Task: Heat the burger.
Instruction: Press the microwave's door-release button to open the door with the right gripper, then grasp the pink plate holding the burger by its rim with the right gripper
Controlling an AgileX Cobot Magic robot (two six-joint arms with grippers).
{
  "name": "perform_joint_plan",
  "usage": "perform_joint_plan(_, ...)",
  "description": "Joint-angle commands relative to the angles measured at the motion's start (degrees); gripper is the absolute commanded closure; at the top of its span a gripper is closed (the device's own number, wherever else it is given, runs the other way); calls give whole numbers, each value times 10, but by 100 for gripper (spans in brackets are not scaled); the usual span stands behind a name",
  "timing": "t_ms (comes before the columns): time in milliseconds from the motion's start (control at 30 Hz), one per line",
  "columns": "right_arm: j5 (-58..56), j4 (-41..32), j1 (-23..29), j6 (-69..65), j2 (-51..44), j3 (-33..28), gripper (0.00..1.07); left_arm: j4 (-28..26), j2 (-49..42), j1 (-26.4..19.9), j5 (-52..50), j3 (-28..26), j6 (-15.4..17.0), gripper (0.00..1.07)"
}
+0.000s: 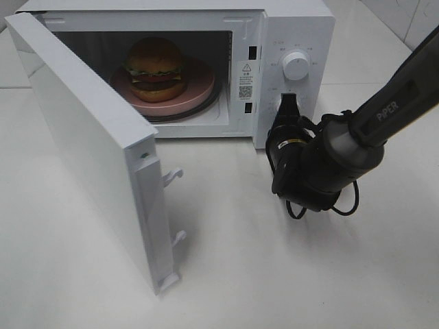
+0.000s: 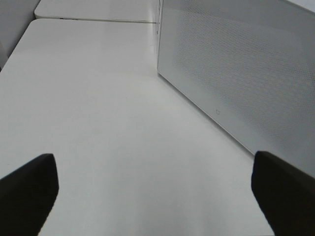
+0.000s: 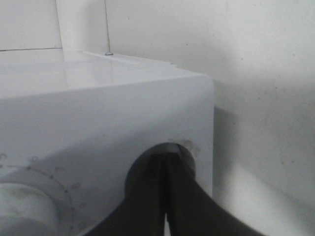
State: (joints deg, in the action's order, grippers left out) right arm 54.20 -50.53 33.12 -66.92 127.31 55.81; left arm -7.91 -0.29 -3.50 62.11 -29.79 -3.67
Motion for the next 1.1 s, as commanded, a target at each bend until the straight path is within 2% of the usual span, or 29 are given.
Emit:
perform_joint_plan(33,99,82,-22,7,-19,26,107,-2,-10,-1,-6,1,3,7)
perform_joint_plan(233,25,100,-22,15,-36,14,107,-2,-10,-1,-6,1,3,7)
perform_joint_plan(633,-159,93,-22,135,-93,-56,107,-2,-10,-1,-6,1,3,7)
perform_joint_plan(767,-187,93,-22,177,-112,-70,107,-2,-10,-1,-6,1,3,7)
perform_joint_plan(933,-223,93,-22,293,-151,-89,107,-2,-10,-1,-6,1,3,7)
perform_joint_plan(1033,-293,97,-23,428,-189,-92,107,-2,-10,-1,-6,1,3,7)
perform_joint_plan(1100,-308,97,-23,461,-196,-92,107,-2,-10,-1,-6,1,3,7)
